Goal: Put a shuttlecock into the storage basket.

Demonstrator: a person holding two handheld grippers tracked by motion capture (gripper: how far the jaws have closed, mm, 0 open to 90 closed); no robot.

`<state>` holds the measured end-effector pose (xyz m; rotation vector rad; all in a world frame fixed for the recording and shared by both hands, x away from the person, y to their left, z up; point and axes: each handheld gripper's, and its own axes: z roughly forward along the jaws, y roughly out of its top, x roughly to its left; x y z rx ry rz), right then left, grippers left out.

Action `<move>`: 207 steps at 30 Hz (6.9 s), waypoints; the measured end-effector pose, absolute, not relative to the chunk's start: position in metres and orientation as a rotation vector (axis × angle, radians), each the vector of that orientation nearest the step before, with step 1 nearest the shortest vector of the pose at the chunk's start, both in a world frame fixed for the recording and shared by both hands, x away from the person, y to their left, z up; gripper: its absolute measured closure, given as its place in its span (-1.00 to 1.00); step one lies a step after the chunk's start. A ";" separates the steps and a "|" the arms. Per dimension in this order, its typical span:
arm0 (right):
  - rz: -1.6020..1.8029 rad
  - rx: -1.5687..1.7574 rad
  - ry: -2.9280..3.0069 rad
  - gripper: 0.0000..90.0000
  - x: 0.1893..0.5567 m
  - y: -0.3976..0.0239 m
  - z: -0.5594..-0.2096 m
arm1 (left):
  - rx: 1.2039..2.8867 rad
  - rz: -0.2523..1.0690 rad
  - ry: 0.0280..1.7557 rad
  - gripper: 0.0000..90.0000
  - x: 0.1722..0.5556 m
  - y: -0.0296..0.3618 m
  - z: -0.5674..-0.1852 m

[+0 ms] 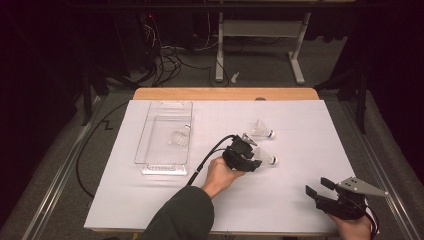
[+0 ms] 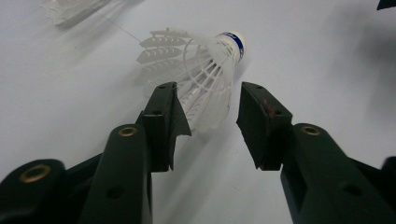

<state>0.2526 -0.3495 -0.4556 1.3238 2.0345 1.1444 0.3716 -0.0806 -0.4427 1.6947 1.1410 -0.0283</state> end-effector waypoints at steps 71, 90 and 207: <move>1.140 1.325 2.030 -0.24 0.250 -0.349 -0.455 | 1.724 -0.041 1.060 1.00 0.352 -0.057 -0.424; 1.140 1.322 2.025 -0.24 0.249 -0.348 -0.454 | 1.677 -0.020 1.070 1.00 0.344 -0.033 -0.417; 1.151 1.301 2.036 -0.24 0.250 -0.347 -0.454 | 1.516 0.059 1.124 1.00 0.320 0.055 -0.380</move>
